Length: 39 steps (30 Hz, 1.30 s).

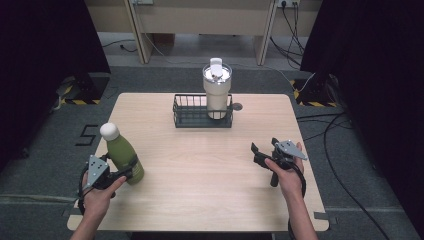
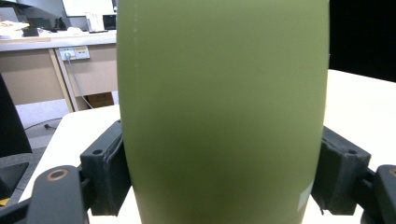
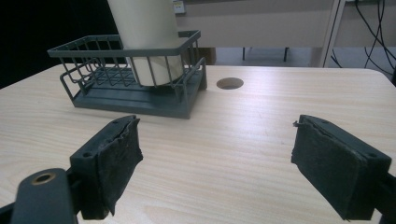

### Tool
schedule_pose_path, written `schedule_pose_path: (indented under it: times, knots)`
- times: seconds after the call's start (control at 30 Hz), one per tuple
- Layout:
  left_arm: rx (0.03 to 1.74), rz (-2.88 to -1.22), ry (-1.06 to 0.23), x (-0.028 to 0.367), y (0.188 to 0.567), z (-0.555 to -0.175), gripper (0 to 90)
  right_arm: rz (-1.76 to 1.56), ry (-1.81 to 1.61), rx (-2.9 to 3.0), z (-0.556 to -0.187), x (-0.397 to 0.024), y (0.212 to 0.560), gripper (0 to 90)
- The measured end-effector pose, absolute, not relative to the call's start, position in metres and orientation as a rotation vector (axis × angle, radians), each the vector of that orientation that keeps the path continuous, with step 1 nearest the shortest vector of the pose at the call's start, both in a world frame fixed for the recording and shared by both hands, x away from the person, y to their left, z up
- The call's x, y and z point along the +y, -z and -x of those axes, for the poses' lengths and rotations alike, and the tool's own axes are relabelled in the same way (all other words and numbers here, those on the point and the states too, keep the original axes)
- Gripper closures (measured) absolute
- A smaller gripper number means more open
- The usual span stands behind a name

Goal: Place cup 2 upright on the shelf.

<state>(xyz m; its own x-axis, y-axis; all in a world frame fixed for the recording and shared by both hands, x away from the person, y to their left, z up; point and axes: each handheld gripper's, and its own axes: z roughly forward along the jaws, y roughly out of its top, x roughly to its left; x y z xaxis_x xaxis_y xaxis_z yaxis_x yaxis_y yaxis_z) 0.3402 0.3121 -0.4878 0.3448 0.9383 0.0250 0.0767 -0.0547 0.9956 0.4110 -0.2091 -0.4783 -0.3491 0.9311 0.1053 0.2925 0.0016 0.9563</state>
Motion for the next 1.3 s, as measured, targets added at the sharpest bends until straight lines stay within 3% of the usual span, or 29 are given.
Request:
schedule_pose_path:
  times: [1.3]
  knots:
    - [0.894, -1.417, -0.940, 0.289, 0.457, -0.354, 20.1, -1.272, -1.368, 1.689, -0.410, -0.208, 0.480, 15.1]
